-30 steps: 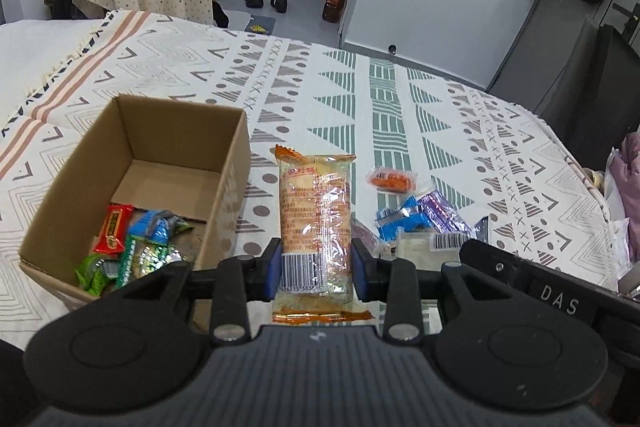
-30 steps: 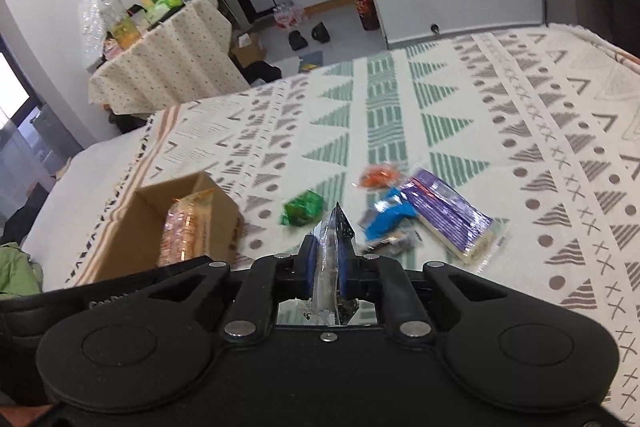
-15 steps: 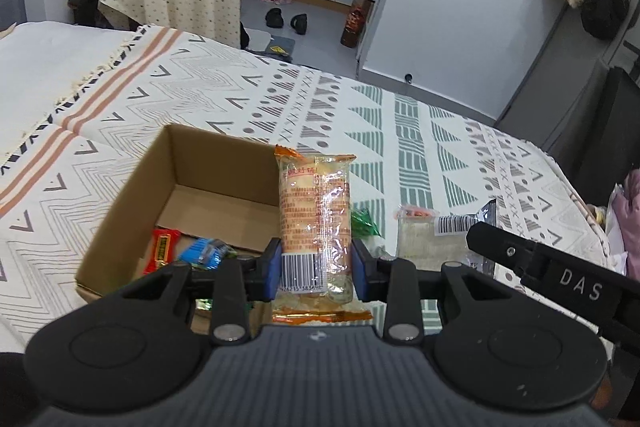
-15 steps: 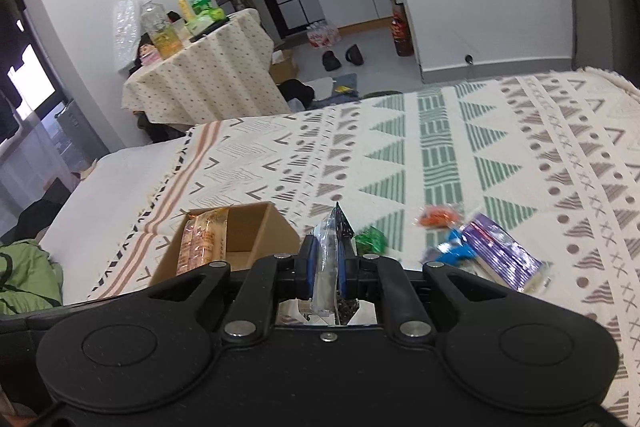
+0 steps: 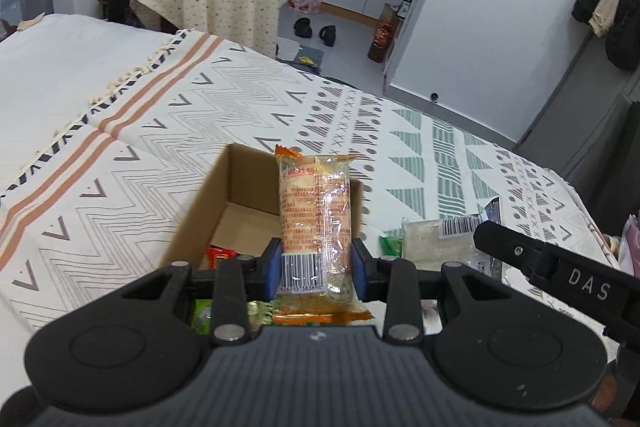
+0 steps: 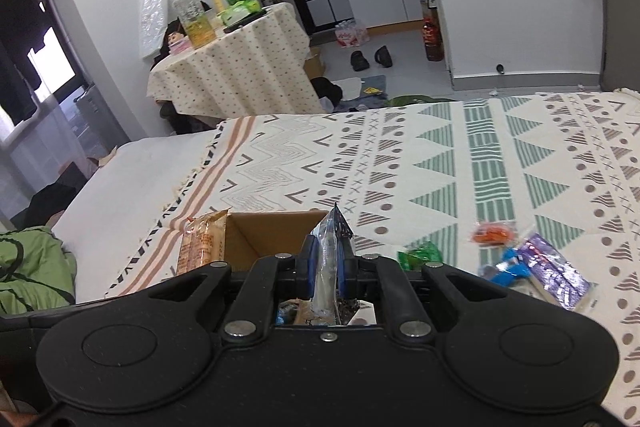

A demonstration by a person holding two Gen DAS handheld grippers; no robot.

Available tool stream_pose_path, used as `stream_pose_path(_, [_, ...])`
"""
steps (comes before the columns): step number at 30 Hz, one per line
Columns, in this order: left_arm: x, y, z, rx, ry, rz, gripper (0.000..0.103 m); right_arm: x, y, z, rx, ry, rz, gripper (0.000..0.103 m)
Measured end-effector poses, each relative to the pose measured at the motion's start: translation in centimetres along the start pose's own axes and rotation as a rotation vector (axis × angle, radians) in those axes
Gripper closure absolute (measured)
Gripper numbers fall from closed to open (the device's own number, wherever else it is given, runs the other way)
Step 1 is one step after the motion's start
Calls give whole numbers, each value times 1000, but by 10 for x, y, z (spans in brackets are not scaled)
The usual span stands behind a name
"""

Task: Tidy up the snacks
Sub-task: 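Carry the cake packet and white packet into the box and open both tools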

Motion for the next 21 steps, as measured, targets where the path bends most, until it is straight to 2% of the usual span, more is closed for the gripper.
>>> stream_pose_path(14, [-42,-16,25,-32,-24,-49,69,-35,0,40,-54,-30,-7,93])
stream_pose_path(18, [-50,-16,33,-49,-25,-59,69,-36,3,54,-97,-28,41,82])
stream_pose_path(21, [-52,-15,39,-62,-20,-59,69,-33,4,55,-95,-15,48,73])
Point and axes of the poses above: each gripper's, at about its wrist camera, not at the fingertips, and z roughly the way its jaws point, x to its right, y to its underside, the point moved 3 cm from there along z, roughly the way its jaws point, and after that the axes turned 11 degrees about x, right-handed, at the moved point
